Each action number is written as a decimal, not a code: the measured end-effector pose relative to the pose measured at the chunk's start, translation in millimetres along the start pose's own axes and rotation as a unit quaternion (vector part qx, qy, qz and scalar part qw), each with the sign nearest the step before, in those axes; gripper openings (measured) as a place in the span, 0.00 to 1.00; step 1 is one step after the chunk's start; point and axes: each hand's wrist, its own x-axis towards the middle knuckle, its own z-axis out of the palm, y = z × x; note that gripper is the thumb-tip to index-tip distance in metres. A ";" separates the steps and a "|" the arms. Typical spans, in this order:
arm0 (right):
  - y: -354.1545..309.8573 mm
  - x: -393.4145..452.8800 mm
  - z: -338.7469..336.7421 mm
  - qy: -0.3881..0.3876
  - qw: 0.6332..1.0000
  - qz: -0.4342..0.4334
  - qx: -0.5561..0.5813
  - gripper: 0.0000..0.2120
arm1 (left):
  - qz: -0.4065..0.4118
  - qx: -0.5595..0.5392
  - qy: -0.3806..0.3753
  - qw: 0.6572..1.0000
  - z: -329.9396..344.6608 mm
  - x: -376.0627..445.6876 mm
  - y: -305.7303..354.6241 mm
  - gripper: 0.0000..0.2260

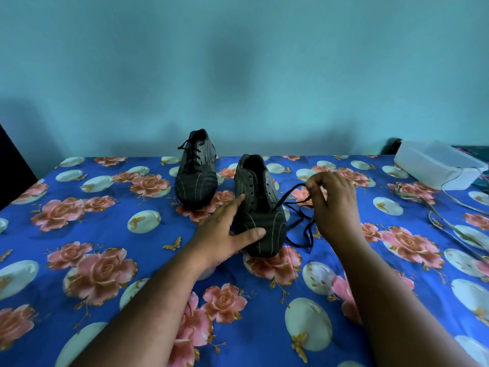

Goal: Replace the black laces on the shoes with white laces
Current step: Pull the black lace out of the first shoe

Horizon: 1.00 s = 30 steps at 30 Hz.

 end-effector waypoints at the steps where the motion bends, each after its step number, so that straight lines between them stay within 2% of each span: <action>1: 9.6 0.6 2.3 -0.075 0.996 0.031 -0.033 0.05 | 0.002 -0.007 -0.002 1.000 0.6 -0.5 -0.6 0.48; 3: 20.6 -1.7 6.6 -0.237 0.964 0.064 -0.103 0.12 | -0.001 -0.016 -0.006 1.000 -0.2 -1.6 -0.9 0.47; 5: 21.4 -6.4 7.3 -0.356 0.917 0.050 -0.175 0.22 | 0.000 -0.003 -0.011 1.000 -2.4 -1.7 1.3 0.48; 7: 14.0 -11.6 7.3 -0.420 0.887 0.019 -0.190 0.25 | 0.007 0.009 -0.018 1.000 -4.1 -3.1 4.3 0.50; 9: 6.3 -13.6 5.4 -0.452 0.871 -0.003 -0.191 0.25 | 0.004 -0.004 -0.029 1.000 -6.0 -5.2 8.5 0.54; 13: 6.5 -11.0 -3.1 -0.457 0.856 -0.030 -0.240 0.25 | 0.014 0.050 -0.060 0.997 -10.3 -9.2 18.9 0.65; 16: 20.0 -10.2 -14.6 -0.446 0.850 -0.004 -0.281 0.26 | 0.010 0.066 -0.078 0.995 -11.7 -10.2 19.5 0.68; 20: 45.1 -8.9 -32.9 -0.421 0.857 0.034 -0.296 0.26 | -0.016 -0.035 -0.053 0.998 -4.0 -9.1 10.0 0.64; 23: 64.6 -9.2 -42.5 -0.402 0.862 0.051 -0.303 0.26 | -0.008 -0.133 -0.064 0.989 -3.2 -13.5 17.1 0.66; 30: 72.6 5.0 -48.1 -0.365 0.883 0.113 -0.273 0.26 | -0.003 -0.153 -0.068 0.986 -1.9 -15.6 17.4 0.65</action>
